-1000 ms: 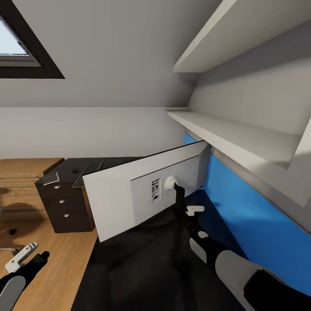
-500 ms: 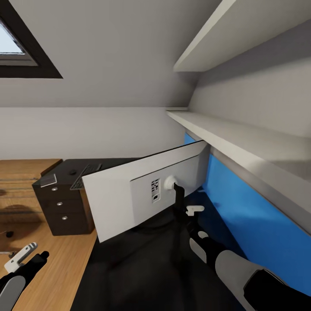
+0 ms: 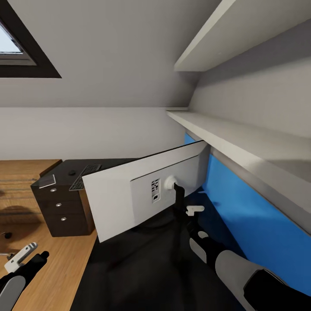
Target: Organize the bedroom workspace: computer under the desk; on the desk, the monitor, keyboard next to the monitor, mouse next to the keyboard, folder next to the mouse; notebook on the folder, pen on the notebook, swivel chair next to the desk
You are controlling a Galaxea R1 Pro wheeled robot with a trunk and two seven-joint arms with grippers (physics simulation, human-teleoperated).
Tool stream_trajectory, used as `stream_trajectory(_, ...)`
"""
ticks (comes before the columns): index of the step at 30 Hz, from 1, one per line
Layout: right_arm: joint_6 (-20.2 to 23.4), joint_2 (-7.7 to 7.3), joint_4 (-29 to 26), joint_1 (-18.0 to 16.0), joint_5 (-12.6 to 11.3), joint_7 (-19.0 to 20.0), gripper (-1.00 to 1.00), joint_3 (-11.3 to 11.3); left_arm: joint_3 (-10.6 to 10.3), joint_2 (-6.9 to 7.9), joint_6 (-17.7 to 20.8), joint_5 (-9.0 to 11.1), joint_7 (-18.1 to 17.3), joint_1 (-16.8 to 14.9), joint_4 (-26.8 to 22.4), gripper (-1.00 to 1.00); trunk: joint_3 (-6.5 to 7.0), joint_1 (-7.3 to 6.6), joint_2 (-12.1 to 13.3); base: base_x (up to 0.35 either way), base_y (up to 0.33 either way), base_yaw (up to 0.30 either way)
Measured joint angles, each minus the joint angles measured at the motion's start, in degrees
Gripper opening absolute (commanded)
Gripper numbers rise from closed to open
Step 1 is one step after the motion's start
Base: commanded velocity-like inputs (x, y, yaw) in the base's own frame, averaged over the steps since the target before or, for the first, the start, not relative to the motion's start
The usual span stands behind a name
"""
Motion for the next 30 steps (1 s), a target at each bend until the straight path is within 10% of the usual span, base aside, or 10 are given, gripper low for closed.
stream_trajectory(30, -0.34, -0.09, 0.04, 0.02, -0.21, -0.12, -1.00, 0.20, 0.00, -0.07, 0.08, 0.26, 0.09, 0.00, 0.05, 1.00, 0.00, 0.00, 0.00, 0.056, 0.000, 0.000)
